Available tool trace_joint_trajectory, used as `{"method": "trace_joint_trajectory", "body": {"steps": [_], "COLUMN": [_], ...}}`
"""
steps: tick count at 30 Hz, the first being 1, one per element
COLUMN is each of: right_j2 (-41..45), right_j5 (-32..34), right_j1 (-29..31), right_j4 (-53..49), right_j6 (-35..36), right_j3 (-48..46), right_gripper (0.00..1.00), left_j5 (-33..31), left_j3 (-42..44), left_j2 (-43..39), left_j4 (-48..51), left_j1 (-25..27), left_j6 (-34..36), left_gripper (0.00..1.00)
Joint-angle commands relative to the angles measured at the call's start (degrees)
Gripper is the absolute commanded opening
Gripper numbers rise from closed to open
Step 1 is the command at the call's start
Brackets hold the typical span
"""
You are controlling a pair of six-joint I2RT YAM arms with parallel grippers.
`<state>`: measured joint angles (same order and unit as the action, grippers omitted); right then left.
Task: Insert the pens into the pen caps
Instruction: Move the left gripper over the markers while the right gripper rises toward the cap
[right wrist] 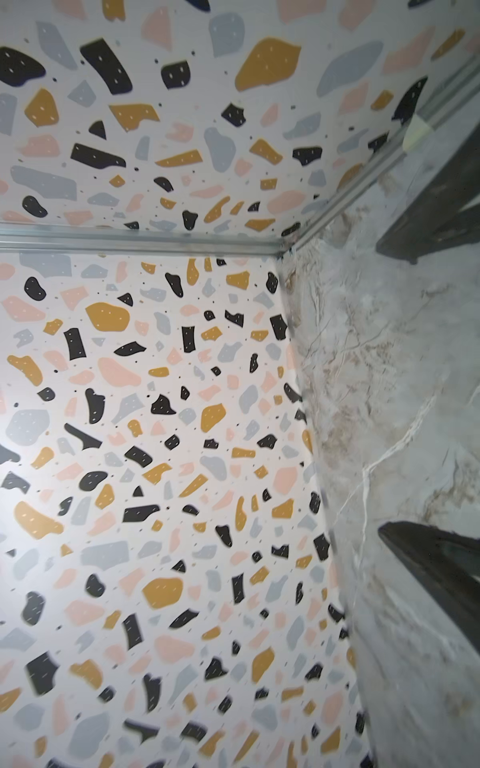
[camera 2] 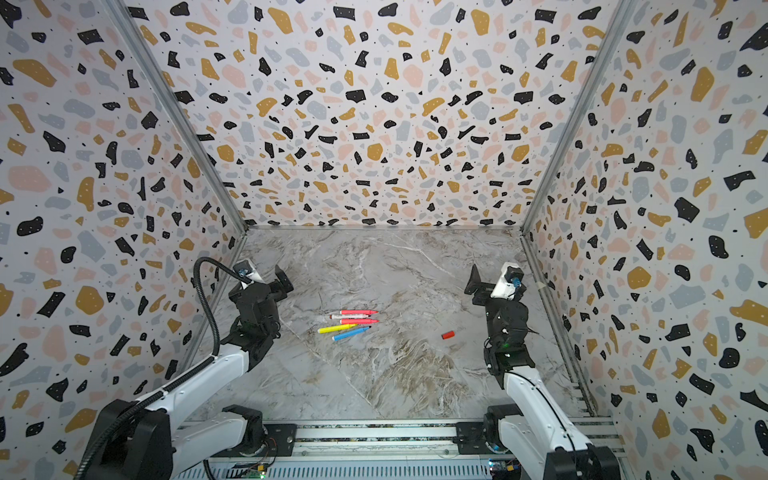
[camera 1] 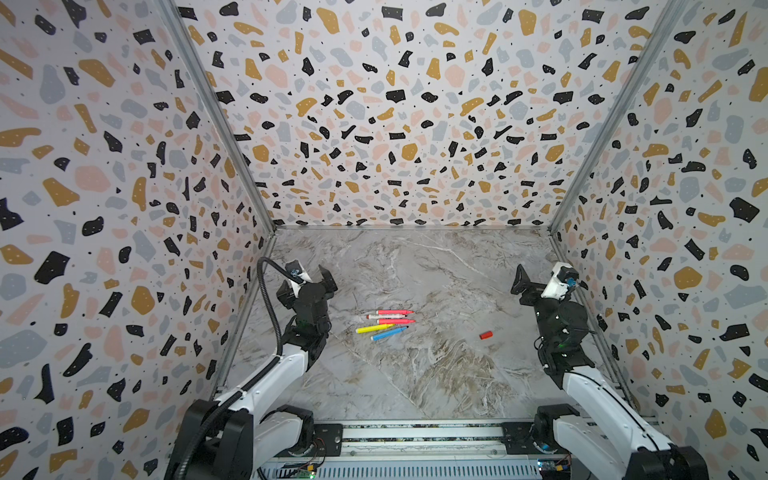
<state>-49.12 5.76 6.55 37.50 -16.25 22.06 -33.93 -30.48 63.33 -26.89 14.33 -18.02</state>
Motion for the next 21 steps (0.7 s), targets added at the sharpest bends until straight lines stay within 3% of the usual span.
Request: {"method": "trace_joint_trajectory", "body": {"steps": [1, 3, 8, 11, 15, 21], "right_j2": [0.37, -0.39, -0.37, -0.08, 0.08, -0.22], "right_j5": [-8.7, -10.47, -16.81, -21.4, -24.8, -29.18], "right_j1": [0.4, 2.02, 4.76, 5.81, 7.29, 7.52], "right_j4": [-14.22, -18.46, -23.7, -25.33, -27.16, -30.61], "right_j6": [-9.02, -7.35, -4.85, -3.83, -2.19, 0.21], "right_j3": [2.53, 5.71, 9.2, 10.23, 11.52, 13.35], "right_gripper": [0.99, 0.99, 0.99, 0.99, 0.98, 0.94], "left_j5": [14.38, 24.79, 35.99, 36.12, 28.84, 30.16], "left_j3": [-4.47, -7.12, -8.35, -11.17, -12.96, -11.3], "left_j2": [-0.92, -1.27, -2.04, -0.27, 3.27, 4.84], "left_j4": [9.94, 12.13, 15.22, 22.05, 27.72, 29.81], "left_j1": [0.12, 0.17, 1.69, 7.58, 19.33, 24.29], "left_j6": [-7.05, -5.65, -8.32, -3.97, -1.68, -2.62], "left_gripper": [0.99, 1.0, 0.97, 0.93, 0.89, 0.84]}}
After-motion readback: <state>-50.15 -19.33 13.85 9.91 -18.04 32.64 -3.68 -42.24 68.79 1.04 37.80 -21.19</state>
